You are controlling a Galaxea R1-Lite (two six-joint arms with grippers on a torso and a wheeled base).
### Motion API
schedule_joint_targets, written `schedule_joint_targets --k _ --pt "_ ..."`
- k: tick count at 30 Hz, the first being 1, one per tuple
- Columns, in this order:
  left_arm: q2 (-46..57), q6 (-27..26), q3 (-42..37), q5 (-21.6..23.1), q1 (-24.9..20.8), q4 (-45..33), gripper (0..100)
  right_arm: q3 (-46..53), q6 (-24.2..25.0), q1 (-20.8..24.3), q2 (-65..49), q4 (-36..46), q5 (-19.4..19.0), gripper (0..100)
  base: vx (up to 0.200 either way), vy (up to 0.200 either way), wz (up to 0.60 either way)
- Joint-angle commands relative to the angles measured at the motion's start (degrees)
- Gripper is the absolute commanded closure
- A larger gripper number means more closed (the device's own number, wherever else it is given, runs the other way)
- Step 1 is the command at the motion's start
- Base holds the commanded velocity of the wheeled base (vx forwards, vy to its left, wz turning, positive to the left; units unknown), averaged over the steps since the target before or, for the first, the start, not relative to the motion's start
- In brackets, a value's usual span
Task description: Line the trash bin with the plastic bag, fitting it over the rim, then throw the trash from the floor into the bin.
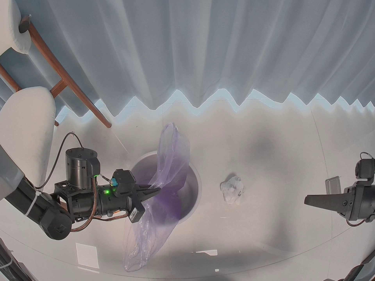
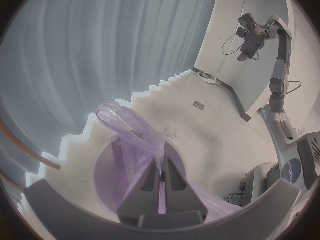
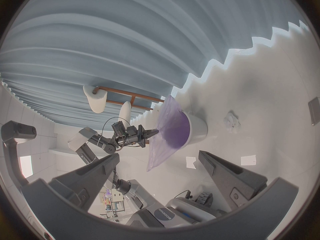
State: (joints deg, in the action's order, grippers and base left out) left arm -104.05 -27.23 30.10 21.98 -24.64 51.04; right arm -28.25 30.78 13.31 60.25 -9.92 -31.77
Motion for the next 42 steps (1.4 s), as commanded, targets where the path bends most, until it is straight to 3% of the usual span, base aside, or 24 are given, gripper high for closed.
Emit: schedule_joint_targets --k 1,8,21,29,42 --pt "0.1 0.0 -0.1 0.0 -0.1 0.0 100 -0.8 0.0 1.4 4.8 -2.4 0.2 0 0.0 0.0 0.0" --pt "0.1 -0.1 -0.7 0.1 -0.1 0.0 100 -2.1 0.0 3.8 10.5 -6.2 2.2 0 0.0 0.0 0.0" --pt "0.0 0.0 -0.7 0.0 -1.7 0.0 100 -11.7 0.0 10.2 20.0 -6.4 11.9 0 0.0 0.0 0.0" --pt "0.2 0.0 -0.7 0.0 -1.7 0.0 100 -15.3 -0.1 11.8 23.3 -6.3 14.2 0 0.0 0.0 0.0" --pt "0.2 0.0 -0.6 0.0 -2.3 0.0 100 -22.4 -0.4 16.0 30.2 -6.5 22.0 0 0.0 0.0 0.0"
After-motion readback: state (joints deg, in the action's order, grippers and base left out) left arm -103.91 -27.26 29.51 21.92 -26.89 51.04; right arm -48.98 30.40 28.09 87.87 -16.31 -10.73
